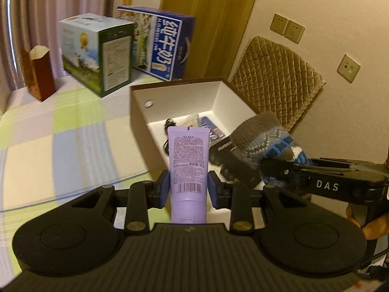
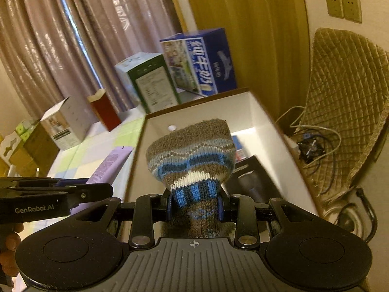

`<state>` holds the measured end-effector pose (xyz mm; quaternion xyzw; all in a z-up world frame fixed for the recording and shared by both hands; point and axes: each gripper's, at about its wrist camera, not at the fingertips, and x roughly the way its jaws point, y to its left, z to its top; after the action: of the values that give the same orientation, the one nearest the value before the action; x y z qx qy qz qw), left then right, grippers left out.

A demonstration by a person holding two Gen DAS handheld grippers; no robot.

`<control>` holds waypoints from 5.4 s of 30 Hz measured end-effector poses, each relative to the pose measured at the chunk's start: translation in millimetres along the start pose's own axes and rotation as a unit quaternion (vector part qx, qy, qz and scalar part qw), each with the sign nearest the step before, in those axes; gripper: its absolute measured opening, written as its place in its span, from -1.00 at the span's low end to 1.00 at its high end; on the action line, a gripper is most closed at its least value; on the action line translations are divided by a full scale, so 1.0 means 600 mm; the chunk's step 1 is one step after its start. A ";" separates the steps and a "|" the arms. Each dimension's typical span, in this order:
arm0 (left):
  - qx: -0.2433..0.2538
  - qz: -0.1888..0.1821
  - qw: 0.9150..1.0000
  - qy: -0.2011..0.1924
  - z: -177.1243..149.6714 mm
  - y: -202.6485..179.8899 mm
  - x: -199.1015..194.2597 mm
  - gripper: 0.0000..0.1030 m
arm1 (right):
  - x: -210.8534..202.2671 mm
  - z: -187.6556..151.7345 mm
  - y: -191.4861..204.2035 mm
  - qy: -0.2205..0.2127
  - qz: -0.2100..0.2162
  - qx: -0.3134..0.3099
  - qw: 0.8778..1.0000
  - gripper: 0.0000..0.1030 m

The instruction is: Organize objects

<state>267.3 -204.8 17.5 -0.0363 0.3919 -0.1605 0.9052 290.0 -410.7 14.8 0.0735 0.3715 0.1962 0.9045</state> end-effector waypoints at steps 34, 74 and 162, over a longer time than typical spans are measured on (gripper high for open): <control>0.005 0.050 0.996 0.075 0.077 -0.027 0.226 -0.31 | 0.140 0.053 -0.082 0.070 0.000 0.013 0.997 -0.42; -0.055 0.107 0.993 0.011 0.002 -0.023 0.041 0.98 | 0.024 -0.016 -0.061 0.054 0.031 0.010 0.998 0.96; -0.110 0.175 0.978 0.023 -0.336 0.191 -0.362 0.98 | -0.091 -0.288 0.350 0.103 0.049 -0.083 0.990 0.96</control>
<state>12.6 -14.8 7.6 -0.0627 0.4282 0.0441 0.9004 70.3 -243.9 -14.9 -0.0045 0.4412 0.2775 0.8534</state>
